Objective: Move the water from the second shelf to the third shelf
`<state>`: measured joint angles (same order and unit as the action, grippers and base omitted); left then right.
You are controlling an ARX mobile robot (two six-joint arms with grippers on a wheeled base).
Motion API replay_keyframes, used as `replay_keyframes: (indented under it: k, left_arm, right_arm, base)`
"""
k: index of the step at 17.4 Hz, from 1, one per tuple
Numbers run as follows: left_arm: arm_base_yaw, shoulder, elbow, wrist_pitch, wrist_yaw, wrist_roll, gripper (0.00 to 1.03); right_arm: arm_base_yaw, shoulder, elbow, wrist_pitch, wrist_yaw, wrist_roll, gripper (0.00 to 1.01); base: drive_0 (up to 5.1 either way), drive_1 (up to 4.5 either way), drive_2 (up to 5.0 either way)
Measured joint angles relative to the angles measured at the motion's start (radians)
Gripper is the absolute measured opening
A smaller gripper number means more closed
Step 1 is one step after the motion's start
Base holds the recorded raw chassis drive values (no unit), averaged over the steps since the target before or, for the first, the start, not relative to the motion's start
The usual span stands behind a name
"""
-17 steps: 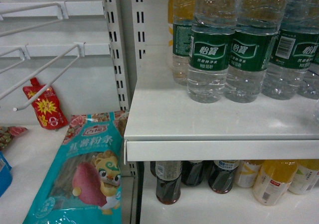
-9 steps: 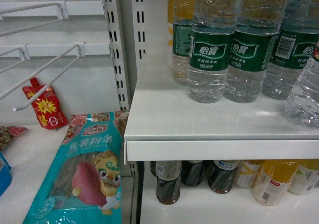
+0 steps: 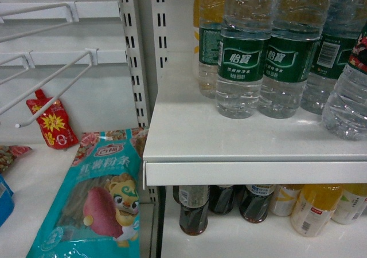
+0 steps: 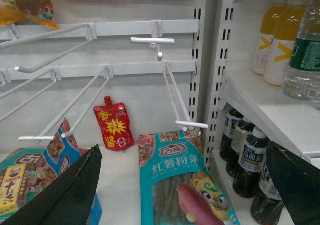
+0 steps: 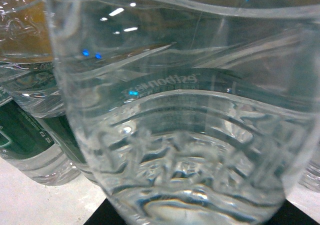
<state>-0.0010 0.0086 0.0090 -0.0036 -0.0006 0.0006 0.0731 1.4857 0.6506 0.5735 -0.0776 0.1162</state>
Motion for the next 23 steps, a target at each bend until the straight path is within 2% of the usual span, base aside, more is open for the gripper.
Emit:
replay_keyframes:
  k: [11, 12, 13, 14, 21, 23]
  left_arm:
    - [0.0, 0.0, 0.0, 0.0, 0.0, 0.0, 0.98]
    - [0.0, 0.0, 0.0, 0.0, 0.0, 0.0, 0.98]
    - [0.0, 0.0, 0.0, 0.0, 0.0, 0.0, 0.98]
    - [0.0, 0.0, 0.0, 0.0, 0.0, 0.0, 0.98]
    - [0.0, 0.0, 0.0, 0.0, 0.0, 0.0, 0.98]
    - [0.0, 0.0, 0.0, 0.0, 0.0, 0.0, 0.98]
  right_arm:
    - [-0.001, 0.018, 0.018, -0.006, 0.003, 0.014, 0.39]
    - [-0.001, 0.018, 0.018, -0.006, 0.003, 0.013, 0.42]
    - [-0.001, 0.027, 0.029, 0.013, 0.003, 0.022, 0.79]
    - [-0.002, 0.027, 0.031, 0.019, 0.002, 0.026, 0.99]
    - [-0.002, 0.003, 0.027, 0.003, -0.002, 0.023, 0.98]
    - [-0.001, -0.045, 0.003, -0.008, -0.014, 0.013, 0.98]
  base:
    - [0.0, 0.0, 0.0]
    - [0.0, 0.0, 0.0]
    - [0.0, 0.0, 0.0]
    - [0.0, 0.0, 0.0]
    - [0.0, 0.0, 0.0]
    - [0.0, 0.0, 0.0]
